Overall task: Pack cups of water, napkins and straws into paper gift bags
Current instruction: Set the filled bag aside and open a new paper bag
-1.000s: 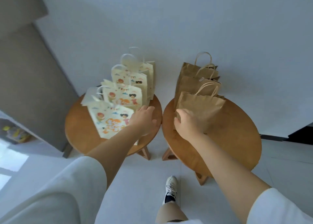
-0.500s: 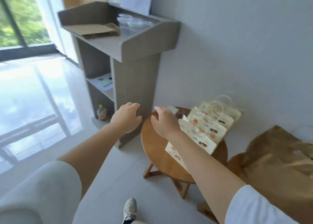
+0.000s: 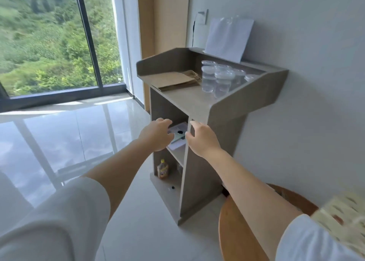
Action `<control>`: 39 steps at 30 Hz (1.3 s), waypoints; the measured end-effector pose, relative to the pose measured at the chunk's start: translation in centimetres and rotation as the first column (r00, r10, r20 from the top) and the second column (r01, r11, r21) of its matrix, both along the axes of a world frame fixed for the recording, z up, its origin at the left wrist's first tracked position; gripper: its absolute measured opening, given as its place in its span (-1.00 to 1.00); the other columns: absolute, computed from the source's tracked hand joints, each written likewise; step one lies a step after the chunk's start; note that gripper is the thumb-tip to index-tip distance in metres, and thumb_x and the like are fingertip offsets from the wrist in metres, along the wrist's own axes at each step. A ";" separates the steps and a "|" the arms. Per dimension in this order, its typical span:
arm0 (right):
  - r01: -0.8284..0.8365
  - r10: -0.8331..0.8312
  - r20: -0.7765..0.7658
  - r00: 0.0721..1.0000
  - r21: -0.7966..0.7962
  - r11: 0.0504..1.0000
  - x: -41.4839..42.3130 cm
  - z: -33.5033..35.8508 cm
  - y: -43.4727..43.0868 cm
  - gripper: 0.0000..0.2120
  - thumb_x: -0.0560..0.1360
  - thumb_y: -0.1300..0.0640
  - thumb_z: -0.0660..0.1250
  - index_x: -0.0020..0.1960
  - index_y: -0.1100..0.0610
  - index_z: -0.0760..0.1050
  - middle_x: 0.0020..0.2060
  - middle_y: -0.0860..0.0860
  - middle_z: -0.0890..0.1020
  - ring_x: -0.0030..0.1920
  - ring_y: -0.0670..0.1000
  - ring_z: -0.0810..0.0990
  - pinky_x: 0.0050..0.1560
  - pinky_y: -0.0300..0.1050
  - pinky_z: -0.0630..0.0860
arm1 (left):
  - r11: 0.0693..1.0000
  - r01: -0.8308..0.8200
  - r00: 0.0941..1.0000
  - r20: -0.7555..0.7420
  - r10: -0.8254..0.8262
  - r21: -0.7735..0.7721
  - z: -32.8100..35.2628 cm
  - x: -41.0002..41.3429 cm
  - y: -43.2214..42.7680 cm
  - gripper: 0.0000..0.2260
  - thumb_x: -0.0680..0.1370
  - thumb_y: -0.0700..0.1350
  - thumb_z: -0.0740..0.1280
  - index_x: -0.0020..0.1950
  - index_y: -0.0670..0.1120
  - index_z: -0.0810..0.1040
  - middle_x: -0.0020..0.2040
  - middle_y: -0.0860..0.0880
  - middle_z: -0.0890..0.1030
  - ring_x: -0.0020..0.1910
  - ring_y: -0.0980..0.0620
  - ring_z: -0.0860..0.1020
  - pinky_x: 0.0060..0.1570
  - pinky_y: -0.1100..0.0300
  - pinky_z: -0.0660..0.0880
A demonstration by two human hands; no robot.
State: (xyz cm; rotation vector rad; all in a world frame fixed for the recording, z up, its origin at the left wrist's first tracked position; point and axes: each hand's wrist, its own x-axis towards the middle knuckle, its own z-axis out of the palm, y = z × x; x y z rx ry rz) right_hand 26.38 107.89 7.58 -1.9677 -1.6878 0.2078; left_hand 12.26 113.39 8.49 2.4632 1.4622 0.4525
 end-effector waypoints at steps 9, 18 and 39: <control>0.004 -0.003 0.014 1.000 -0.012 1.000 1.1 2.7 15.1 -0.65 0.56 0.14 0.15 0.27 0.31 0.39 0.22 0.20 0.49 0.23 0.18 0.42 0.20 0.04 0.38 | 0.997 -0.074 0.997 0.037 0.074 0.010 1.2 0.4 17.3 -0.58 0.60 -0.05 0.25 0.45 -0.07 0.32 0.38 -0.08 0.41 0.29 -0.09 0.44 0.23 0.04 0.43; 0.094 -0.095 -0.017 0.995 -0.038 0.995 1.3 0.3 28.9 -0.54 0.59 0.10 0.15 0.46 0.18 0.23 0.40 0.10 0.37 0.39 0.09 0.31 0.33 -0.05 0.28 | 0.998 0.024 1.000 -0.009 -0.023 0.064 -0.6 2.5 34.6 -0.68 0.60 -0.02 0.23 0.33 -0.07 0.46 0.27 -0.09 0.52 0.20 -0.11 0.49 0.12 0.02 0.49; 0.515 -0.434 -0.507 0.745 0.022 0.857 0.1 -0.3 45.9 -0.64 0.56 -0.09 0.16 -0.26 0.15 0.39 -0.32 0.03 0.51 -0.31 0.00 0.47 -0.34 -0.16 0.39 | 0.833 0.357 0.934 -0.169 -0.315 0.422 -1.1 4.7 48.4 -0.83 0.63 -0.15 0.14 0.13 -0.06 0.50 -0.09 -0.05 0.58 -0.13 -0.13 0.57 -0.28 0.13 0.37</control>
